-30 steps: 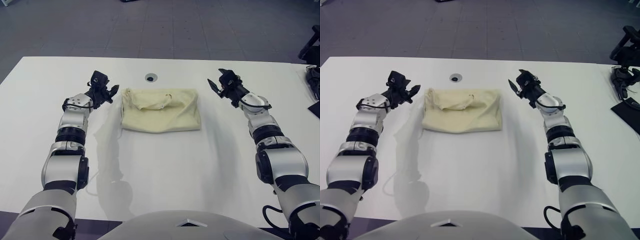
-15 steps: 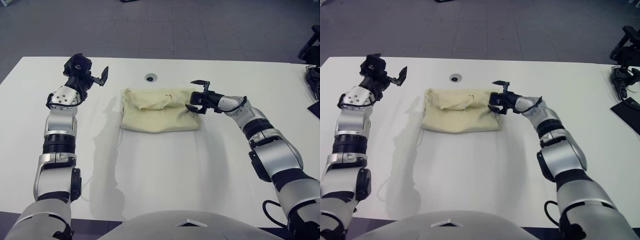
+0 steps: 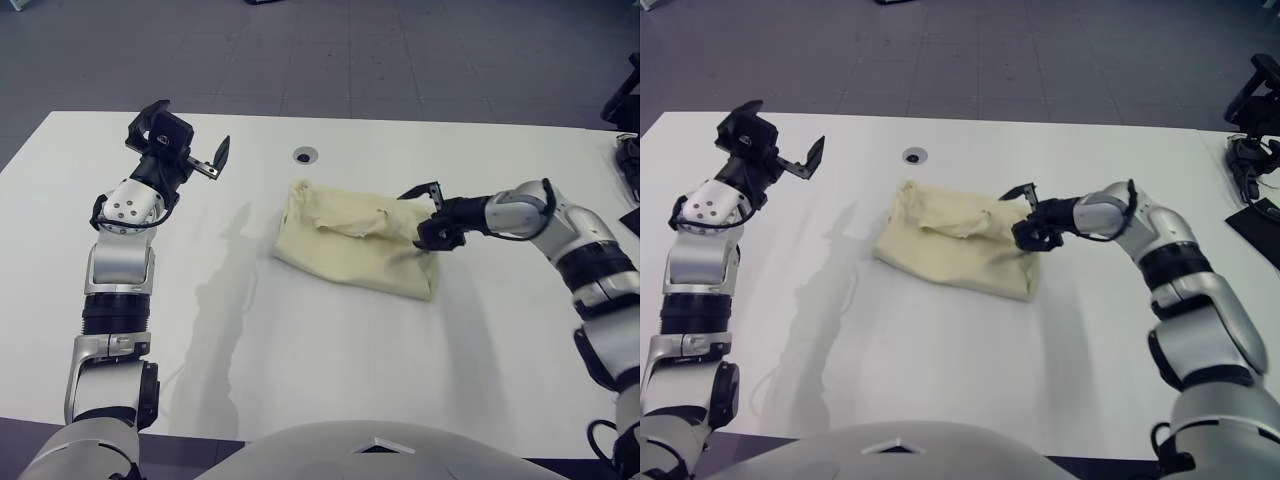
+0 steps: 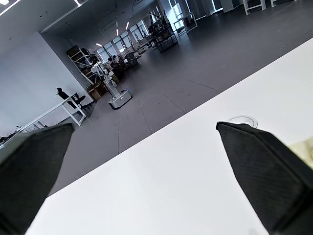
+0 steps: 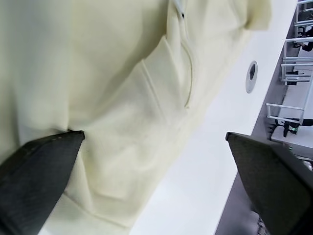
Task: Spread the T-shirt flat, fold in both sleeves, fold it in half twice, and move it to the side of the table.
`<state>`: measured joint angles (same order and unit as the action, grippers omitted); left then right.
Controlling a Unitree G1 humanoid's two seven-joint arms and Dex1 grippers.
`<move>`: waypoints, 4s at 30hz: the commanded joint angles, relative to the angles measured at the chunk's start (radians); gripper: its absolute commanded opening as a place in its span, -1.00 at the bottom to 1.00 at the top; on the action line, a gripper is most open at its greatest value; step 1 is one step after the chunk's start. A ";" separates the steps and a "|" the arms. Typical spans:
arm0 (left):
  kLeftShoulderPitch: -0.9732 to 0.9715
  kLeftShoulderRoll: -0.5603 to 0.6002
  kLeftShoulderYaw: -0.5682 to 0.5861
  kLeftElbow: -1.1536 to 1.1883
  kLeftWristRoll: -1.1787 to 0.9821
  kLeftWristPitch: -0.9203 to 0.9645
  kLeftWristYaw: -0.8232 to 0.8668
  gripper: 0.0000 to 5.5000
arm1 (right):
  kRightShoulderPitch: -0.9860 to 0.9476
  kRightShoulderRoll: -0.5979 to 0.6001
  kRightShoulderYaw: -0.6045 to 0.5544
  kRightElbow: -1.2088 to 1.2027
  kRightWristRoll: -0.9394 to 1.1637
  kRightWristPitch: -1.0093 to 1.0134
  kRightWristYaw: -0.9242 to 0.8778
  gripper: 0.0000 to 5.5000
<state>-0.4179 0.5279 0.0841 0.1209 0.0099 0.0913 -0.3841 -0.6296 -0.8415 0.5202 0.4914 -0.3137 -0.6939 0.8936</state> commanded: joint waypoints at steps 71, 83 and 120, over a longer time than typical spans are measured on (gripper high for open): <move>0.155 0.025 -0.259 0.075 0.219 -0.167 -0.097 0.96 | 0.162 0.635 -0.038 -0.053 0.006 0.611 -0.318 -1.00; 0.154 0.019 -0.264 0.074 0.219 -0.163 -0.097 0.96 | 0.182 0.617 -0.067 -0.100 0.035 0.570 -0.306 -0.43; 0.169 -0.003 -0.267 0.079 0.234 -0.164 -0.094 0.96 | 0.133 0.621 -0.102 0.050 0.003 0.464 -0.391 -1.00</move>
<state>-0.2507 0.5280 -0.1777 0.1999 0.2350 -0.0760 -0.4798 -0.5101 -0.2112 0.4259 0.5677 -0.3205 -0.2405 0.4953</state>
